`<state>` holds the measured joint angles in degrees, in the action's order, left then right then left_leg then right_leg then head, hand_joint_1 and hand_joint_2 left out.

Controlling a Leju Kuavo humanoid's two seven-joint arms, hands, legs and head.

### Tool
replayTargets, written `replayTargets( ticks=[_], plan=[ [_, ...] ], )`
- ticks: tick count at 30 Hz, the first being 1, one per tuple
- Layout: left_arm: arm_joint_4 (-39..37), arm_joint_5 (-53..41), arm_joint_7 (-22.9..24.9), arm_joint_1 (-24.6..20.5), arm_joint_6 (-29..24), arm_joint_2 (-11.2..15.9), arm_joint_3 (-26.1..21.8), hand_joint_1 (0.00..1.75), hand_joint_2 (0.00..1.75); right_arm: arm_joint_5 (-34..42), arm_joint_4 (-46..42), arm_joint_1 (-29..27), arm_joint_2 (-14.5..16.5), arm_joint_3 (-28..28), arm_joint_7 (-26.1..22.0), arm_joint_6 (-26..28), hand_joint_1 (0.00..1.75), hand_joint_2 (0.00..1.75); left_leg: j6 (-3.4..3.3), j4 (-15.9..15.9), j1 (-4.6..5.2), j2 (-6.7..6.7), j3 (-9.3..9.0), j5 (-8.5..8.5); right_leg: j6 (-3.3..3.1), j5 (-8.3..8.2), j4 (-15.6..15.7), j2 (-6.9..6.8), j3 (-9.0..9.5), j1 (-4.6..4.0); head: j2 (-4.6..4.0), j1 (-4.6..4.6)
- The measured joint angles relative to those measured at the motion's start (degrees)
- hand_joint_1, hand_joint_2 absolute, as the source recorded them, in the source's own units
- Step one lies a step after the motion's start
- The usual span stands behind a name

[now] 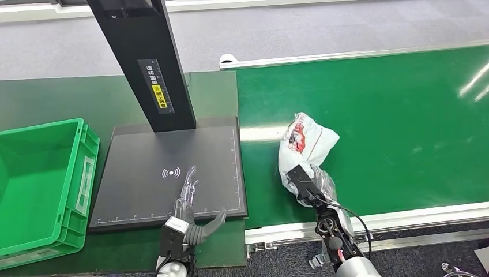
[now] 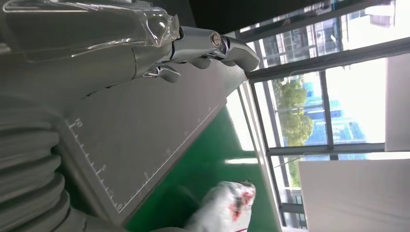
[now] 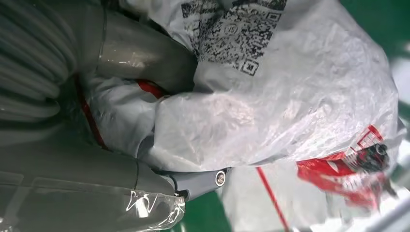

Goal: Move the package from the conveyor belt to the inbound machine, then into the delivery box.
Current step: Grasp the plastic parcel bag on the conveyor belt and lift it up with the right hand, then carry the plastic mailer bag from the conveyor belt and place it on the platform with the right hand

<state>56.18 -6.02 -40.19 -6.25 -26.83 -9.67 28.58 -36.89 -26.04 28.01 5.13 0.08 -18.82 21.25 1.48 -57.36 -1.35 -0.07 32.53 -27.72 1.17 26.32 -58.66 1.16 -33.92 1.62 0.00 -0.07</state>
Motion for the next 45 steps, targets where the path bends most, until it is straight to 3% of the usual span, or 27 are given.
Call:
replayTargets(
  ticks=[7,18,21,26,30,37,44,45],
  plan=[
    [4.4,-1.1,0.0,0.2,1.0,0.7,-3.6,0.0,1.75,2.0,-14.6,-3.6,1.0,-0.3,-0.5,1.1,1.75,1.75,0.0,0.0,0.02,-0.24,0.13,0.0,0.01,0.01,0.0,-0.17,-0.06,0.02,0.0,0.0],
    [7.6,-1.4,0.0,0.6,0.5,1.2,-5.3,0.0,1.75,3.8,-23.4,-6.5,1.4,-0.2,-2.1,1.1,1.75,1.75,-0.01,0.0,0.02,-0.27,0.16,0.01,0.01,0.01,0.0,-0.21,-0.08,0.02,0.0,-0.01],
    [11.3,-2.0,0.0,0.5,0.4,1.9,-7.0,0.0,1.75,7.1,-30.4,-8.4,1.6,0.8,-1.8,-3.0,1.75,1.75,-0.01,0.0,0.02,-0.26,0.19,0.01,0.01,0.01,0.0,-0.22,-0.1,0.02,0.0,0.0],
    [16.7,-4.6,0.1,-0.8,0.2,2.9,-10.3,0.0,1.75,12.7,-38.5,-9.3,3.2,6.9,1.3,-16.0,1.75,1.75,0.01,0.0,0.0,-0.23,0.2,0.04,0.0,0.01,0.0,-0.21,-0.14,0.0,0.0,-0.01],
    [18.9,-6.2,0.6,-2.3,-0.9,3.1,-12.4,0.0,1.75,14.7,-38.1,-8.0,5.3,13.4,2.5,-21.4,1.75,1.75,0.04,0.0,-0.01,-0.27,0.23,0.14,0.0,0.01,0.0,-0.26,-0.14,-0.01,0.0,0.0],
    [22.1,-7.3,1.3,-3.3,-2.5,3.1,-15.4,0.0,1.75,16.5,-33.0,-5.8,7.8,21.4,1.7,-22.8,1.75,1.75,0.04,0.0,0.01,-0.31,0.26,0.15,-0.01,0.01,0.0,-0.31,-0.13,0.01,0.0,0.02],
    [24.5,-4.0,0.9,-2.8,-4.8,3.3,-19.5,0.0,1.75,17.3,-22.4,-2.8,11.1,27.0,1.2,-24.0,1.75,1.75,0.04,0.0,-0.01,-0.38,0.29,0.15,-0.01,0.01,0.0,-0.35,-0.18,-0.01,0.0,0.0],
    [24.7,-3.9,0.8,-2.6,-4.8,3.3,-19.9,0.0,1.75,17.3,-21.2,-2.3,11.3,27.5,1.1,-24.1,1.31,1.75,0.04,0.0,-0.01,-0.38,0.3,0.15,-0.01,0.01,0.0,-0.35,-0.18,-0.01,0.0,0.01]
  ],
)
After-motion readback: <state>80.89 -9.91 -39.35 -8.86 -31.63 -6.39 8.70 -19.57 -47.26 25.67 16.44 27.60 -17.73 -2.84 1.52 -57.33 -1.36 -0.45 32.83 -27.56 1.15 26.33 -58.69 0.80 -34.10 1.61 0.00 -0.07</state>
